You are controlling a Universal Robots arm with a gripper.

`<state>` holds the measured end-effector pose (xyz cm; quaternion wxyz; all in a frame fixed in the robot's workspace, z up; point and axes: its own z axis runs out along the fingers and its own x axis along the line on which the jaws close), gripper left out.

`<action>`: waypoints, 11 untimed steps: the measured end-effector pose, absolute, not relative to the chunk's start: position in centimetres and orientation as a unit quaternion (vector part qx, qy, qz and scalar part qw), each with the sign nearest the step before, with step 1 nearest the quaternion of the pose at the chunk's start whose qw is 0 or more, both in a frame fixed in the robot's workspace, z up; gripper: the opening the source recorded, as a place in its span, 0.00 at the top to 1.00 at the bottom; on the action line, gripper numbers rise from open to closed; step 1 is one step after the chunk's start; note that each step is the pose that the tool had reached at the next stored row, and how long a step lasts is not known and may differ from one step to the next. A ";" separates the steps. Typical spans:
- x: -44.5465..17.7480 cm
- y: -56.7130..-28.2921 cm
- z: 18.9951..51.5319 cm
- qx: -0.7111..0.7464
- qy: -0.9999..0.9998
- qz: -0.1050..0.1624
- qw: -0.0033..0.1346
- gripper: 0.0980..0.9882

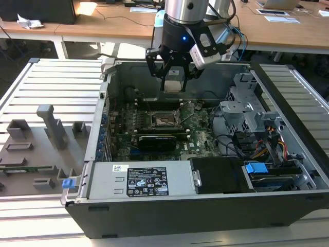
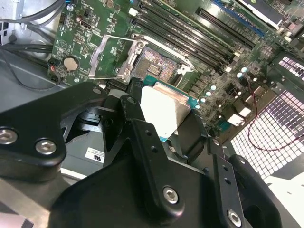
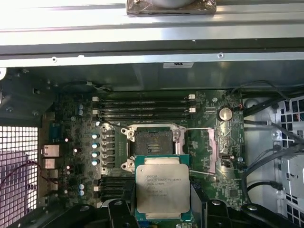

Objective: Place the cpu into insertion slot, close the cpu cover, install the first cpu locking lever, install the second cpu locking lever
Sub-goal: 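Place the cpu into insertion slot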

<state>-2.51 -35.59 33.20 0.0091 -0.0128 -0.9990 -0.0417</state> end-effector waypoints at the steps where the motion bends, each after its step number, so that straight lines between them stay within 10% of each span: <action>1: -2.5 -35.6 33.1 -0.013 -0.999 -0.042 0.009 0.50; 11: -2.5 -35.6 32.4 -0.013 -0.999 -0.042 0.009 0.50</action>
